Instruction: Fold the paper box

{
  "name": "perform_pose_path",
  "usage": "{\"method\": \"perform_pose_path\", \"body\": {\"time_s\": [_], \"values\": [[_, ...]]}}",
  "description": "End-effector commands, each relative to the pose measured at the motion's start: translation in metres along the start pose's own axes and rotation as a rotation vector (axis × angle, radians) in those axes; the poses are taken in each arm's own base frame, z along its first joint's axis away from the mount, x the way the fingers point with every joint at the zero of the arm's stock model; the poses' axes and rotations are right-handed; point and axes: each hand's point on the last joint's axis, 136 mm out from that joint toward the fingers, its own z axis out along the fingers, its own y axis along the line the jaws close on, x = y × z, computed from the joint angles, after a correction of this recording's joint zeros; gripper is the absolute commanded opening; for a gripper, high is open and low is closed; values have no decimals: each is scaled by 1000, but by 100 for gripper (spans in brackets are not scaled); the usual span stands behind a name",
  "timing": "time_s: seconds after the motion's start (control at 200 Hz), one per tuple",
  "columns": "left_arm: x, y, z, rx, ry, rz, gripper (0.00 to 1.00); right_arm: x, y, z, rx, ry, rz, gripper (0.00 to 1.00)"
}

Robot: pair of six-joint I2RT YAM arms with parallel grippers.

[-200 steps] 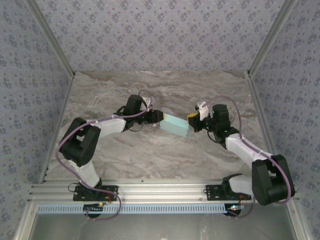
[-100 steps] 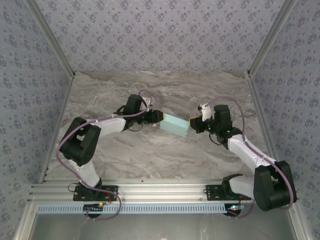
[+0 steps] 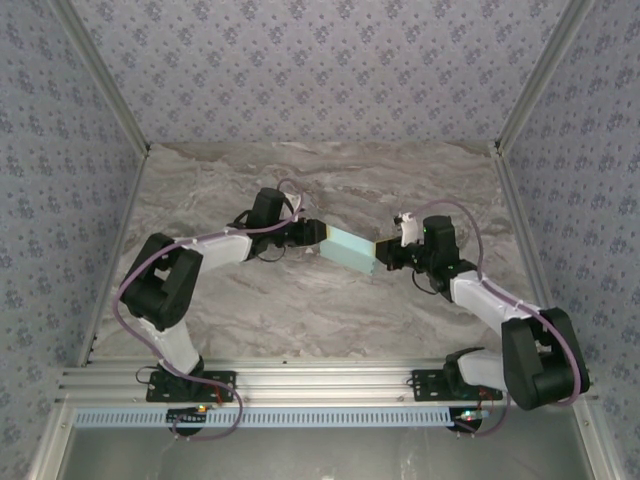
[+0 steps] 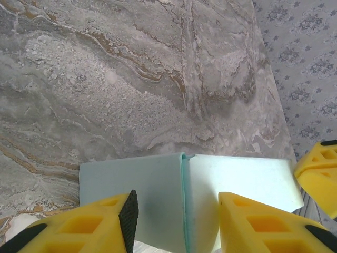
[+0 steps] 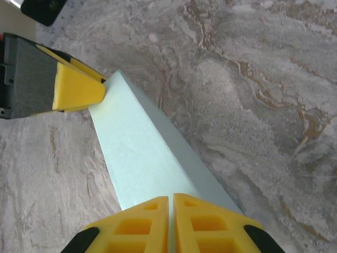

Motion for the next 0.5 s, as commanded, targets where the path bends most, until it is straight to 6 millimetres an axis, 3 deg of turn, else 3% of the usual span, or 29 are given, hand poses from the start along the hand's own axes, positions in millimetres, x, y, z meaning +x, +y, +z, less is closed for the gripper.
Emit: {"method": "perform_pose_path", "body": {"time_s": [0.0, 0.1, 0.175, 0.25, 0.385, 0.495], "values": [[61, 69, 7, -221, 171, -124, 44, -6, 5, -10, 22, 34, 12, 14], [59, 69, 8, -217, 165, -124, 45, -25, 18, -13, -8, 9, -25, 14], [58, 68, 9, -214, 166, -124, 46, -25, 26, -11, -35, 9, -42, 14], [57, 68, 10, -215, 169, -126, 47, -7, 25, -5, -39, 37, -34, 15], [56, 67, 11, -206, 174, -128, 48, 37, 2, 4, 5, 97, 47, 14], [55, 67, 12, -206, 175, -129, 48, 45, -7, 4, 24, 104, 91, 12]]}}
